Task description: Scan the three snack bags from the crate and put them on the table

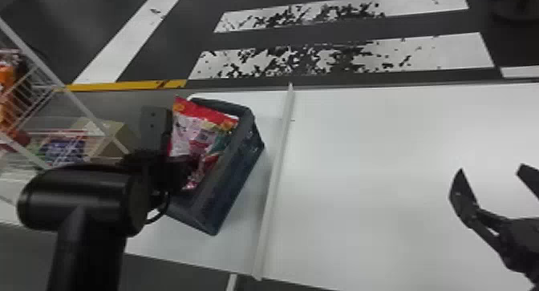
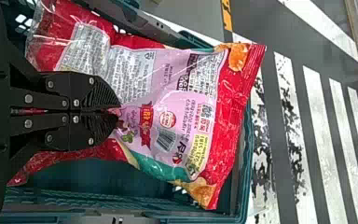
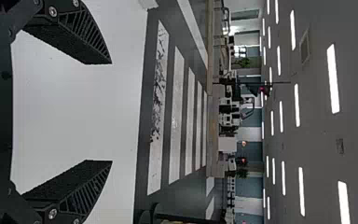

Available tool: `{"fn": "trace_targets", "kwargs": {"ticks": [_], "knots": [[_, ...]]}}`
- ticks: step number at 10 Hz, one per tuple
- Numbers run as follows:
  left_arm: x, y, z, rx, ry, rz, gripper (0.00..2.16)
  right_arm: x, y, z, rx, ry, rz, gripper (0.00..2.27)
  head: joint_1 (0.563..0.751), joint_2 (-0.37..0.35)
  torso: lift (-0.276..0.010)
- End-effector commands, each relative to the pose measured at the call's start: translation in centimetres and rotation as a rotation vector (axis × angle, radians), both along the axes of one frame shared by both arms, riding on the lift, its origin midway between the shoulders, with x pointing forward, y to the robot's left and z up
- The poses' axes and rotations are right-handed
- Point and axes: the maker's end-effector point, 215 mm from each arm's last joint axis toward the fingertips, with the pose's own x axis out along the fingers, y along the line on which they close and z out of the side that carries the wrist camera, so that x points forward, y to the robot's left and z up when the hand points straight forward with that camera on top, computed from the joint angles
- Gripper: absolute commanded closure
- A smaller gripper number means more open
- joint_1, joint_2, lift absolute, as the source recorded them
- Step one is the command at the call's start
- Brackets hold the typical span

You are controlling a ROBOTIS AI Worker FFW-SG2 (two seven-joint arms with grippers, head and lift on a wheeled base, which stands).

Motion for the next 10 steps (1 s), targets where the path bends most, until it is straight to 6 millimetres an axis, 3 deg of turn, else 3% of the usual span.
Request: {"fn": "trace_targets", "kwargs": {"ticks": [1, 6, 10], "knots": [[-0.3, 0.4, 0.8, 0.027, -0.021, 0.013, 1.92, -0.2, -0.2, 0.3, -0.001, -0.004, -0.001, 0.13, 0.695, 0.295, -0.094], [-1.1, -1.2, 5.4, 0.026, -0.131, 0.008, 1.92, -0.8, -0.3, 0.7, -0.008, -0.005, 0.003, 0.13, 0.695, 0.294, -0.094], [-0.8, -1.0, 9.4, 0.067, -0.227, 0.035, 1.92, -1.3, -0.7, 1.3, -0.008, -0.01, 0.001, 0.13, 0.695, 0.289, -0.094]]}}
